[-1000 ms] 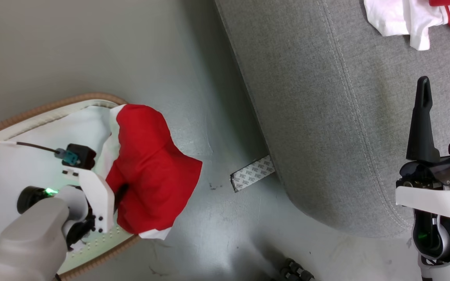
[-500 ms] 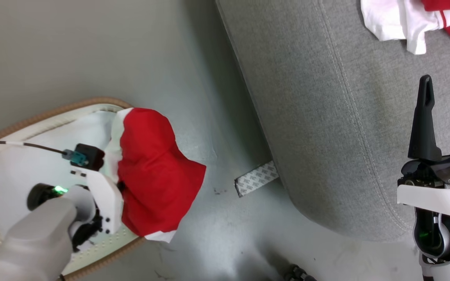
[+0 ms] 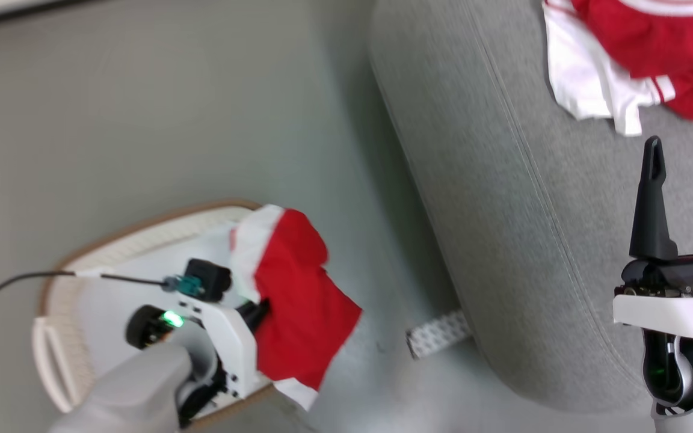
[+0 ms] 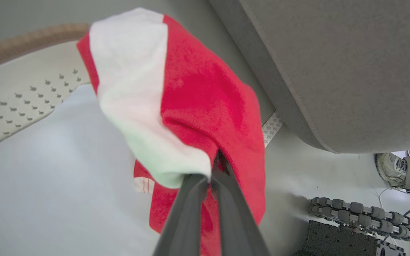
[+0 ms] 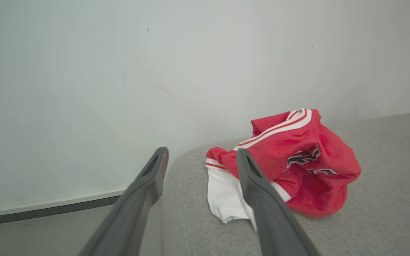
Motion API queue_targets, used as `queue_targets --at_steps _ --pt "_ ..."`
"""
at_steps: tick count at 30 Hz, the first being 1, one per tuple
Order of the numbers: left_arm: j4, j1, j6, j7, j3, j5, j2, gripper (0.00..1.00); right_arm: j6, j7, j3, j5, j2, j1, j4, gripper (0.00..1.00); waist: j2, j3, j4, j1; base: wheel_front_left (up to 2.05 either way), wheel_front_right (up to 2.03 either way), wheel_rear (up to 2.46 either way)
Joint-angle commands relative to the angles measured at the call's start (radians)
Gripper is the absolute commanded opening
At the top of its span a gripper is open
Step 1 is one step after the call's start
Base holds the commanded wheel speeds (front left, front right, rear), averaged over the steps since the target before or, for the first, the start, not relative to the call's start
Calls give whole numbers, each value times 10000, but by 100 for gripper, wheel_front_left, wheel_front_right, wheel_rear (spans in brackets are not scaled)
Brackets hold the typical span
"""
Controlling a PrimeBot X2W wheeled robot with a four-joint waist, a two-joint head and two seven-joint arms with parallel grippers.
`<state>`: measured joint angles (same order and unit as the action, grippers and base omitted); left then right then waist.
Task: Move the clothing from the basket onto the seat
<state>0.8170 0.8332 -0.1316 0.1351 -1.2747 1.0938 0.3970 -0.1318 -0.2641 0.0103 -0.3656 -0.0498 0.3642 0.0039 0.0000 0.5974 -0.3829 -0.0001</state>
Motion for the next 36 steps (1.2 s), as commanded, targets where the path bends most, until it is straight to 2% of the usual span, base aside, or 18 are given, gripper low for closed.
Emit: queue_targets --at_steps 1,8,18,29,36 --pt "-254 -286 17 333 -34 -209 -128 0 22 -2 92 199 -15 -195 161 100 0 -1143 850 1 0 0 0" --pt "-1212 -783 17 1066 -58 -686 -471 0 22 -2 164 459 -75 -513 679 100 0 -2763 1704 1 0 0 0" --pt "-2488 -979 17 1297 2 -1297 -669 0 22 -2 -60 147 -509 -1059 1303 100 0 -4517 2615 1 0 0 0" --pt "-4644 -1126 334 1300 1973 -2662 -397 0 22 -2 -914 -498 -532 -1678 1874 100 0 -5591 3249 1 0 0 0" --pt "-5399 -687 538 1302 2605 -3147 -233 0 22 -2 -1728 -808 -304 -1750 2215 100 0 -5940 3464 1 0 0 0"
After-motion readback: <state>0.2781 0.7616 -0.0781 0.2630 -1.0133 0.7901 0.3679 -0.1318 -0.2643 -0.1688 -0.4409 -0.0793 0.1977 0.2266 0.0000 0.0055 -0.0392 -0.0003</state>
